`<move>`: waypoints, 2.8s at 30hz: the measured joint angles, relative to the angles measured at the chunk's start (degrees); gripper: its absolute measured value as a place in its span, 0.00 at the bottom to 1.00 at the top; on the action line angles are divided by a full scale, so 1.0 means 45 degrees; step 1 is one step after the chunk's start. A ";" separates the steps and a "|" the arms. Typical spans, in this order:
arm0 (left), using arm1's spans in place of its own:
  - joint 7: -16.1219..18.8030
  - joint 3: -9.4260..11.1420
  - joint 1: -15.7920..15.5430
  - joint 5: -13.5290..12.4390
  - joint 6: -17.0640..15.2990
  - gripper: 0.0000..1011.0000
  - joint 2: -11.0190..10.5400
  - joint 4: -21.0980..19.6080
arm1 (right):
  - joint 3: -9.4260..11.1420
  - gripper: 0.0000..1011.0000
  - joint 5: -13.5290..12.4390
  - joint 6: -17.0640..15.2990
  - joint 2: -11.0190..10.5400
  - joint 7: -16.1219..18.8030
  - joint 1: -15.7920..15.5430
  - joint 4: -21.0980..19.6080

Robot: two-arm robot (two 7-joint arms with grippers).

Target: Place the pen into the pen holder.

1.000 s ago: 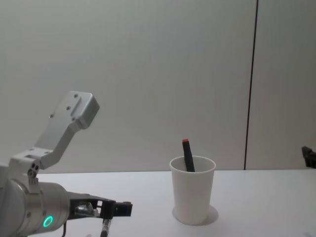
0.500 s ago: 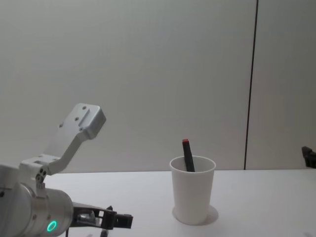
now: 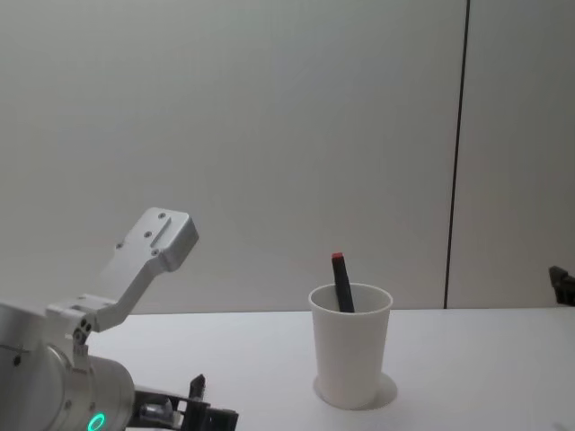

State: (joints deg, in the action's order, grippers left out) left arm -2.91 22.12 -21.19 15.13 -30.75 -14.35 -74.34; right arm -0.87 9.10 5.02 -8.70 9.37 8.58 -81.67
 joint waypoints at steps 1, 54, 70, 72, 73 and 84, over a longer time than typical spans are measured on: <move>-0.0004 -0.0002 -0.0014 -0.0017 -0.0005 0.99 0.0008 0.0032 | 0.0000 0.99 0.0000 0.0000 0.0000 0.0000 0.0000 0.0001; -0.0596 -0.0168 -0.0645 -0.0826 0.0270 0.12 0.0368 0.1620 | 0.0000 0.99 0.0000 0.0000 -0.0001 0.0000 0.0000 0.0000; -0.0138 -0.0275 -0.0290 -0.0896 0.0650 0.12 0.0223 0.1049 | 0.0000 0.99 0.0000 0.0000 0.0000 0.0000 0.0000 0.0000; -0.0038 -0.0294 -0.0217 -0.0913 0.0708 0.12 0.0182 0.0896 | 0.0000 0.99 0.0001 0.0000 -0.0001 0.0000 0.0000 0.0000; 0.0013 -0.0308 -0.0167 -0.0924 0.0733 0.12 0.0149 0.0784 | 0.0000 0.99 0.0000 0.0000 0.0000 0.0000 0.0000 0.0000; 0.0520 -0.0448 0.0519 -0.1157 0.1188 0.12 -0.0263 -0.0555 | 0.0000 0.99 0.0000 -0.0001 0.0000 0.0000 0.0000 0.0000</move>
State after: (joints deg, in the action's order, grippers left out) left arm -0.57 20.11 -18.86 9.92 -25.40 -15.53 -76.84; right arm -0.87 9.10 5.02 -8.70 9.38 8.58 -81.67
